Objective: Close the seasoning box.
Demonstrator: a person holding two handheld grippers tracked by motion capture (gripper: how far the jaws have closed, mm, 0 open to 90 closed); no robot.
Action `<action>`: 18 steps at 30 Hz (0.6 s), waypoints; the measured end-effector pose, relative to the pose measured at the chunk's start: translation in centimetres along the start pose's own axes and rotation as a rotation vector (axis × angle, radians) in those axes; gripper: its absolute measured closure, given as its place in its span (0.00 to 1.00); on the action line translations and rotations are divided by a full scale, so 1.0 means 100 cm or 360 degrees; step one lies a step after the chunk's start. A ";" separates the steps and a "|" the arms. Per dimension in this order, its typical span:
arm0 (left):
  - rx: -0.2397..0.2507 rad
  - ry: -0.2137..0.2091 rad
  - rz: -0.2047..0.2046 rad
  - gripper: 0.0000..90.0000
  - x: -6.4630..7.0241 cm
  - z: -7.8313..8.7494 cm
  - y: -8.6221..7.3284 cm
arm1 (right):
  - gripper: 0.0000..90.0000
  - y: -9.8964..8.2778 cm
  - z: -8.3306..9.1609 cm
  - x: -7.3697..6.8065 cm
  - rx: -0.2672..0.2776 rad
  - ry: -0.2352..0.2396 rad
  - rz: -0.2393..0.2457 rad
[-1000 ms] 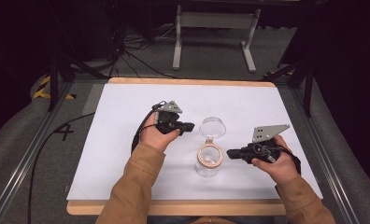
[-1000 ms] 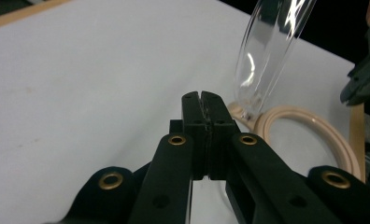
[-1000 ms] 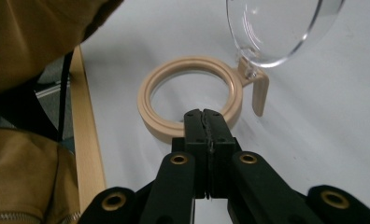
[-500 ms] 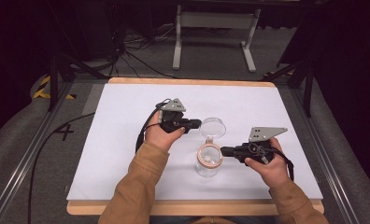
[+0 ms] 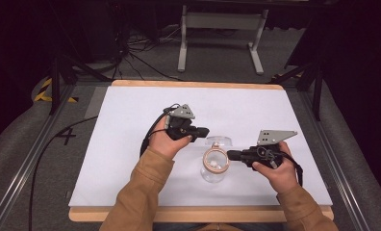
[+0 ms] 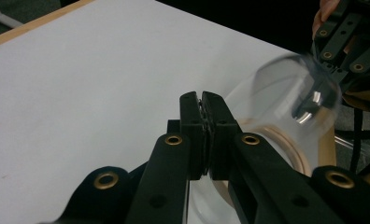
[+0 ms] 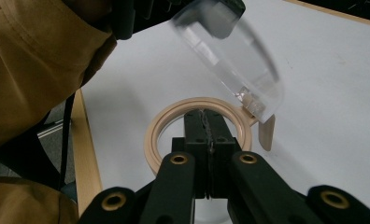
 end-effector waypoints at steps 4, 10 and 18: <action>0.0000 -0.0004 0.0002 0.98 0.001 0.003 0.001 | 1.00 -0.001 -0.001 -0.002 -0.0014 0.0018 0.0008; 0.0002 0.0001 0.0027 0.97 0.000 0.008 0.000 | 1.00 -0.001 0.000 -0.006 -0.0037 0.0049 0.0006; -0.0066 0.0046 0.0048 0.96 -0.008 0.018 -0.006 | 1.00 -0.007 0.002 -0.012 -0.0117 0.0103 0.0001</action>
Point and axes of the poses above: each handheld gripper's, and its own axes: z roughly backward along the jaws, y roughly out of its top, x roughly to its right, the point moved 9 cm from there along -z, roughly forward along the jaws, and after that the axes turned 10 degrees about z, right-handed, at the moved point
